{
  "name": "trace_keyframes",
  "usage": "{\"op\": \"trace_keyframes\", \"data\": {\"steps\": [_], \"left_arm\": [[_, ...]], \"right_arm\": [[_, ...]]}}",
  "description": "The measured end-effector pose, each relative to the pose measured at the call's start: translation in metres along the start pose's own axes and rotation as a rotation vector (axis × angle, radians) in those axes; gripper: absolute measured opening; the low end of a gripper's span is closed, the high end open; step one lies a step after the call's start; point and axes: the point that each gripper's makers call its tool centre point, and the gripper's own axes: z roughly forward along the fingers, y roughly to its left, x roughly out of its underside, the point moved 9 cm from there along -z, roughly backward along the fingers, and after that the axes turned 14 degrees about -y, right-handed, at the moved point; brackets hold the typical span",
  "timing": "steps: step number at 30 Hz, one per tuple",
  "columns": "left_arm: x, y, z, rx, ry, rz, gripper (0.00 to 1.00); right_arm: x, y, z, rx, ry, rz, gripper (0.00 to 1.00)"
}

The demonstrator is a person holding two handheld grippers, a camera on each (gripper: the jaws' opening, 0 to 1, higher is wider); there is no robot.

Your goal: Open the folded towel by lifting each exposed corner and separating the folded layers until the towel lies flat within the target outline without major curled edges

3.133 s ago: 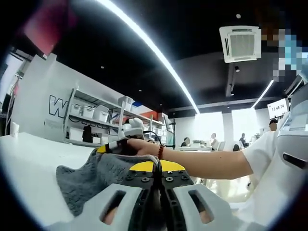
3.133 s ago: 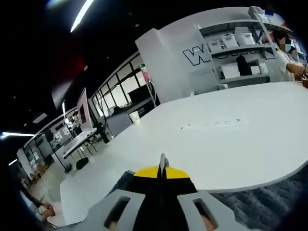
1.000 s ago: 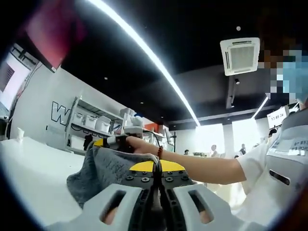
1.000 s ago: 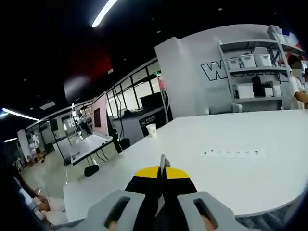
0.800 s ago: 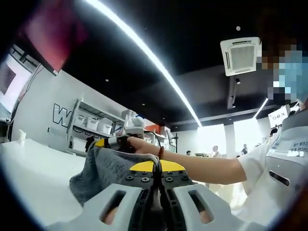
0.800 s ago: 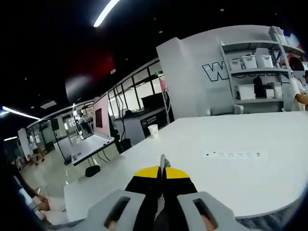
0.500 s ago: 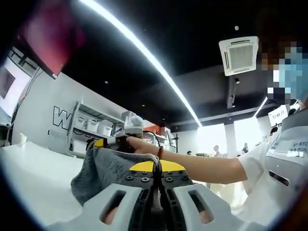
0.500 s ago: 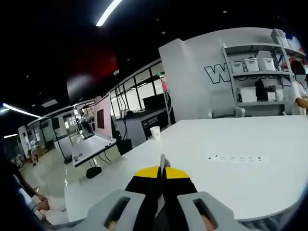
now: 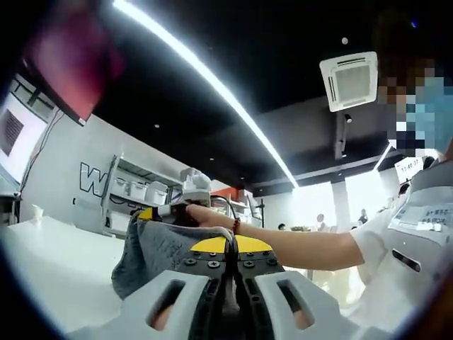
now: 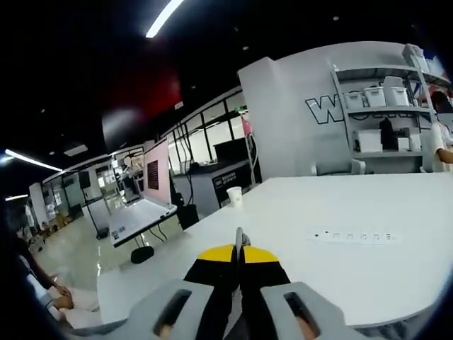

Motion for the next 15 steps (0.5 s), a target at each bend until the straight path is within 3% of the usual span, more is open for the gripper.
{"op": "trace_keyframes", "data": {"steps": [15], "left_arm": [[-0.015,-0.001,-0.005,-0.005,-0.035,0.036,0.0]], "right_arm": [[-0.014,0.021,0.012,-0.031,-0.014,-0.02,0.0]]}}
